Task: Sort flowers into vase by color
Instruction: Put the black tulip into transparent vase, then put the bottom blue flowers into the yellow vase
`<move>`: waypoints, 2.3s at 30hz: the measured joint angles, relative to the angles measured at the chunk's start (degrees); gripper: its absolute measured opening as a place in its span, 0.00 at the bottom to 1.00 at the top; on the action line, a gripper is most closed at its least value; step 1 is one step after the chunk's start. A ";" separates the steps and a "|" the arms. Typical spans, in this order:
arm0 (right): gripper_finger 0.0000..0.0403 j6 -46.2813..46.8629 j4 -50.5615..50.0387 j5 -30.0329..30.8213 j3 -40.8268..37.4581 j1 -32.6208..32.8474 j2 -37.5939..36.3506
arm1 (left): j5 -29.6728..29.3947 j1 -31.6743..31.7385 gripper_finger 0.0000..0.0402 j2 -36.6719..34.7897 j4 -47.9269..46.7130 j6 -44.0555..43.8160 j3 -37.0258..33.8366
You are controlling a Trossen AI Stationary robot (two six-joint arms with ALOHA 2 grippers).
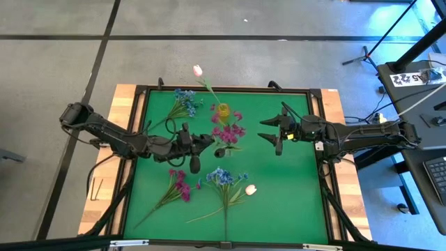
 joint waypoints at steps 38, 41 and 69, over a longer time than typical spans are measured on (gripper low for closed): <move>0.59 2.77 -2.56 -5.56 0.93 0.02 -1.31 | -1.05 -3.31 0.52 -15.10 -52.22 -27.21 0.02; 0.59 4.51 -4.91 -9.42 2.24 0.07 -2.15 | 2.33 -3.93 0.52 -15.06 -52.70 -28.99 0.04; 0.59 34.22 10.46 3.96 3.13 31.05 24.27 | -0.32 -4.11 0.52 -15.04 -54.78 -35.84 0.02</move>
